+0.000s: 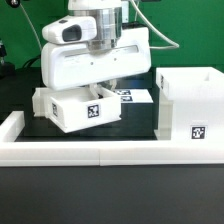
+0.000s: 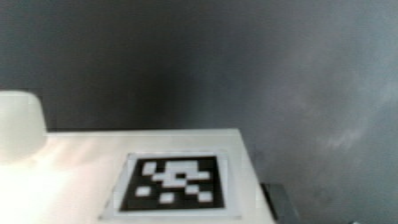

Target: Assemble drawer

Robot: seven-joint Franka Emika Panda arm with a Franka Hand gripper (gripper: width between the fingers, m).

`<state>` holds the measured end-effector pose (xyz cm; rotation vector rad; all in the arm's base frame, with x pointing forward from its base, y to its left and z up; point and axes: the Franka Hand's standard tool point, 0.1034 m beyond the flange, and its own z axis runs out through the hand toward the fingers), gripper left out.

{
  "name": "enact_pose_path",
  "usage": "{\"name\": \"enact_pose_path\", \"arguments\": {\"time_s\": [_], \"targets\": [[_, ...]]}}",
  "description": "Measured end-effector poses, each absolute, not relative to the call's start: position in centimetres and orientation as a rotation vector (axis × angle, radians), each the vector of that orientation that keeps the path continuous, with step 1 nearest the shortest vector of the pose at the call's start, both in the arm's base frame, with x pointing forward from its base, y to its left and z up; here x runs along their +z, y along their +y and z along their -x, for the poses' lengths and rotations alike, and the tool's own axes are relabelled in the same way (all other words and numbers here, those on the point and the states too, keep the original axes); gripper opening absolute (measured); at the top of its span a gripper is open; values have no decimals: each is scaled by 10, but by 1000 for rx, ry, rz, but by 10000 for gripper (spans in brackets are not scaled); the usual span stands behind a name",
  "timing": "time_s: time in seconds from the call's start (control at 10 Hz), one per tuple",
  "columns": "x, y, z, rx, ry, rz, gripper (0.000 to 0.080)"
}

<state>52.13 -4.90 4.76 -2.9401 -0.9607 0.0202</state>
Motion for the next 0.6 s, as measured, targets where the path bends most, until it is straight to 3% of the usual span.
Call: {"name": "enact_pose_path", "arguments": {"time_s": [0.6], "targets": [[46,-56,-520,25,-1440,2746,42]]}}
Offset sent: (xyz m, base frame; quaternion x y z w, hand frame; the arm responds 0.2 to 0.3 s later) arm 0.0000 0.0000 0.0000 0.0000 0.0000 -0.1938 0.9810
